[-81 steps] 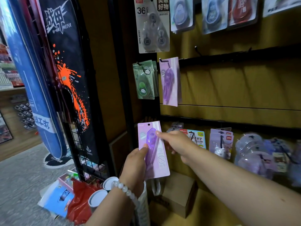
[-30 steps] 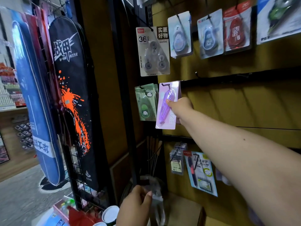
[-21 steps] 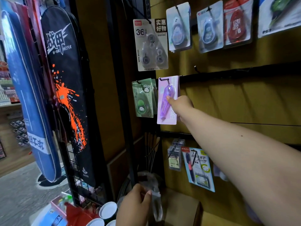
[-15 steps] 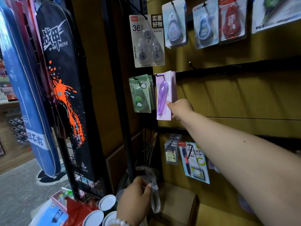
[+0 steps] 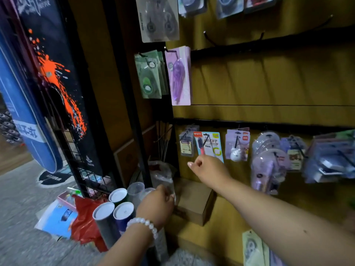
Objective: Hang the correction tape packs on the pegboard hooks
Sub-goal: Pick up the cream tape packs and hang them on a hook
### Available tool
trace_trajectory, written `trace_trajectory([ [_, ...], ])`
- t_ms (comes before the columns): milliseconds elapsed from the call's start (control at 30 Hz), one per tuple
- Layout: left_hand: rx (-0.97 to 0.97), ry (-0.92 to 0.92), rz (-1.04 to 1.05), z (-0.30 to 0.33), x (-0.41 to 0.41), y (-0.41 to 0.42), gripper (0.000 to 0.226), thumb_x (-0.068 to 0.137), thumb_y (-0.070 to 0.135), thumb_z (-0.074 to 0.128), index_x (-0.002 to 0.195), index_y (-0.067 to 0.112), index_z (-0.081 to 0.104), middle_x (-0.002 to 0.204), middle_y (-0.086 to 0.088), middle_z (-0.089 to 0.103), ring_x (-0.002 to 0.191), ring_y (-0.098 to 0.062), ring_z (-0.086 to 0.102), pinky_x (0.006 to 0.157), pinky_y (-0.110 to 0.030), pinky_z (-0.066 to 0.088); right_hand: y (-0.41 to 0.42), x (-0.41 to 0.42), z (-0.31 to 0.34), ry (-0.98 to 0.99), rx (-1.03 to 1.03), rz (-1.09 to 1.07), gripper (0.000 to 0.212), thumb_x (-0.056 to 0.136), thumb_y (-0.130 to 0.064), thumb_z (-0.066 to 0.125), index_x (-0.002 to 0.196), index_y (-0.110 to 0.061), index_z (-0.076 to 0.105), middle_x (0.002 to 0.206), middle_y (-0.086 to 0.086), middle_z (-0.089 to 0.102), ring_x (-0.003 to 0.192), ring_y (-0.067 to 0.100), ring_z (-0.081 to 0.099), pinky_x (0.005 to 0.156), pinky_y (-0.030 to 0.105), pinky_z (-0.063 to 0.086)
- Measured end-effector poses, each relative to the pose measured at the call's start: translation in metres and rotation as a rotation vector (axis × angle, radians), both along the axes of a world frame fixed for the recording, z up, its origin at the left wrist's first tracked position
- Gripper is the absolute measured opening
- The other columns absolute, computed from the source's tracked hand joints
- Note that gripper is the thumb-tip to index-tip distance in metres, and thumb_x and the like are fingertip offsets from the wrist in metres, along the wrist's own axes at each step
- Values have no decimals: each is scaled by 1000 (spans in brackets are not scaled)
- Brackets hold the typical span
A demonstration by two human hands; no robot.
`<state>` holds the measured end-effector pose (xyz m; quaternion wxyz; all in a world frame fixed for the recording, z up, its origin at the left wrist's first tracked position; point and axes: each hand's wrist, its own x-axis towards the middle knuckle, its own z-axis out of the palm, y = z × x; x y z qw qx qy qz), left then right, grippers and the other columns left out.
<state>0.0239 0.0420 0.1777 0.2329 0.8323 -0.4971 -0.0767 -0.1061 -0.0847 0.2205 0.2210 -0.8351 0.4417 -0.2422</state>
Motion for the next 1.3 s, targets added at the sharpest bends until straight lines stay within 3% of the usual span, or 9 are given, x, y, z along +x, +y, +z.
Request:
trace_trajectory([
  [133,149,-10,-56,-38,-8,-1,29,98,33,42,116,14,53,113,-7,68,104,-24,64,87,-30,49,-7,-30,-47,89,36,-54,34,93,-48,51,76,-19,54,85,6,68,86,27,62,66,32,42],
  [267,274,-20,-83,-75,-16,-5,30,97,34,42,115,12,51,109,-9,68,99,-26,64,84,-34,50,-27,-63,-89,163,92,-154,30,93,-46,51,77,-20,53,97,11,70,98,31,62,68,32,40],
  [433,356,-78,-134,-113,-32,-23,35,98,36,39,116,9,52,111,-10,66,103,-27,63,85,-34,50,-58,-108,-144,273,210,-279,36,95,-46,45,86,-15,60,101,15,68,97,34,62,68,31,39],
  [600,396,-48,-191,-148,-51,-44,33,98,41,42,112,12,51,107,-9,66,98,-25,63,80,-35,52,-78,-150,-194,305,382,-452,44,95,-47,47,105,-7,64,110,17,65,104,37,60,83,35,49],
  [700,414,-29,-222,-168,-62,-54,33,97,41,43,109,13,52,101,-9,67,92,-26,63,77,-36,54,-85,-167,-221,304,453,-513,46,95,-45,49,103,-2,63,110,21,65,104,38,60,84,35,48],
  [833,436,18,-248,-192,-74,-63,31,97,42,42,105,14,51,91,-8,68,84,-25,64,65,-32,47,-90,-174,-255,292,539,-567,44,94,-44,52,92,-1,62,97,24,63,105,39,60,77,33,43],
  [933,445,60,-273,-204,-79,-69,29,98,41,41,106,15,51,95,-7,67,86,-23,62,64,-30,42,-89,-168,-274,278,613,-598,43,93,-46,53,84,-5,60,86,19,61,105,37,61,70,28,35],
  [1100,464,100,-256,-223,-81,-77,29,98,42,42,107,16,51,94,-7,67,88,-25,62,66,-31,44,-90,-153,-295,302,671,-693,61,90,-54,53,125,-4,57,126,16,61,115,37,57,90,37,47],
  [1300,487,144,-235,-237,-80,-83,28,98,41,42,107,17,52,97,-8,67,93,-26,62,68,-31,43,-92,-137,-305,332,568,-774,59,82,-55,63,115,-6,59,119,16,65,109,36,61,87,40,52],
])
